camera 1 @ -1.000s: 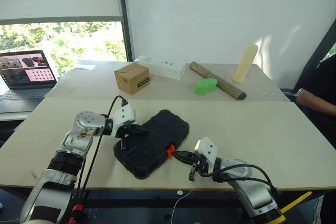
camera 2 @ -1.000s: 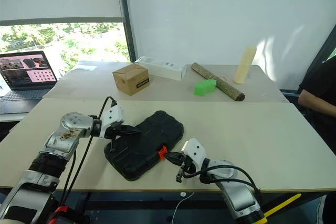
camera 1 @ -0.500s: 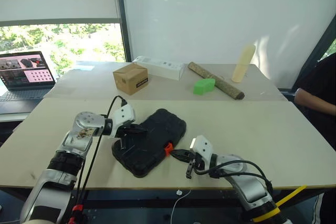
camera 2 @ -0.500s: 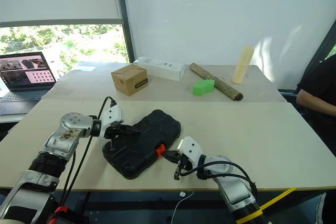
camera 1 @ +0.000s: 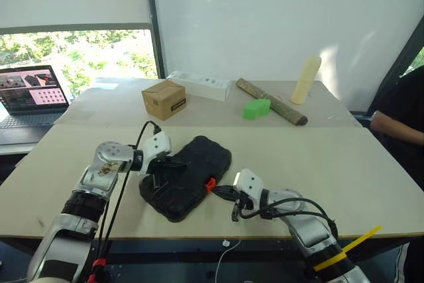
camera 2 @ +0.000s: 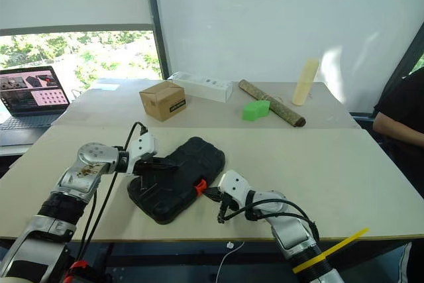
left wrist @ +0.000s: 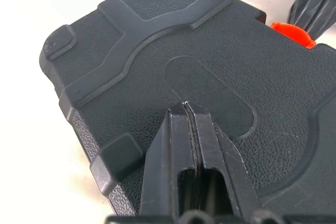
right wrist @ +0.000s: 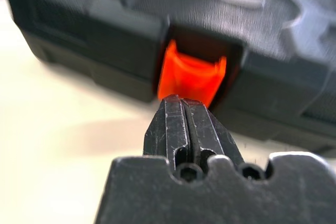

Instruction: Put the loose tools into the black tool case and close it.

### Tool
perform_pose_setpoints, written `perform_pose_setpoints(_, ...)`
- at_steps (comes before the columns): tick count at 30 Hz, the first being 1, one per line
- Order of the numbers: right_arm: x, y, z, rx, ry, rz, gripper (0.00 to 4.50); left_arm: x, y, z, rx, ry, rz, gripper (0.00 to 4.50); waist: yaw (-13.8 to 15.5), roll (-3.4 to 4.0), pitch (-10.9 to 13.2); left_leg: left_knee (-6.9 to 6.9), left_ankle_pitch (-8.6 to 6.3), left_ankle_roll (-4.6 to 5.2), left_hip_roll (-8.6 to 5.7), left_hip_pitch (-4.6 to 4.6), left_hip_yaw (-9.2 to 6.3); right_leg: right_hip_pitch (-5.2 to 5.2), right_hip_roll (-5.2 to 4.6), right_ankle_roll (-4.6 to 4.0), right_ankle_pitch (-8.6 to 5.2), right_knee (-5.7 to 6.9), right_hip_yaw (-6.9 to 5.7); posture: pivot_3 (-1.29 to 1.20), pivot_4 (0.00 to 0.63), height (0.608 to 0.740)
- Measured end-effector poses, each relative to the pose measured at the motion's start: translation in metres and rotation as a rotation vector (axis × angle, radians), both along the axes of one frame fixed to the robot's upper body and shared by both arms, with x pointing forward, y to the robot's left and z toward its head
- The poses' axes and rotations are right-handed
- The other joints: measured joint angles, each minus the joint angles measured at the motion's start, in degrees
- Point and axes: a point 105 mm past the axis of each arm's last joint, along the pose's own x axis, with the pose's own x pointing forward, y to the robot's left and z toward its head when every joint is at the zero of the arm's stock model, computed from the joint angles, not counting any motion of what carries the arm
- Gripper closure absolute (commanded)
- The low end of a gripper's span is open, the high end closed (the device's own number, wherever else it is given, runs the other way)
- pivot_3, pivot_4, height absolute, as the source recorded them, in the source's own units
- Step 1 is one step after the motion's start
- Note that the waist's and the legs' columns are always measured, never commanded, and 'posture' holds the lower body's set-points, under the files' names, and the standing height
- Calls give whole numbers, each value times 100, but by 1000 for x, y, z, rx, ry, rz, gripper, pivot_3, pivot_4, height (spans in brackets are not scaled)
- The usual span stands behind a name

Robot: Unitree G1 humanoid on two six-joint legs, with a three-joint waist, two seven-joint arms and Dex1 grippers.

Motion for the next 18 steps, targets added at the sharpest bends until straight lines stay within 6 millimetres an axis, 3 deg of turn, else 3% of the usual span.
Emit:
perform_pose_setpoints(4, 1, 0, -2, -9, 1, -5, 4442, 0, -2, 0, -3, 0, -5, 4500, 9, 0, 0, -4, -1, 0, -2, -5, 0, -2, -1, -31, 18, -4, 0, 0, 150, 740)
perform_pose_setpoints(18, 3, 2, -2, 18, 23, -21, 4442, 0, 0, -2, -9, 0, 7, 4500, -1, 3, 2, -6, -1, -1, 0, -7, 0, -7, 0, -23, 13, -5, -1, 0, 150, 740)
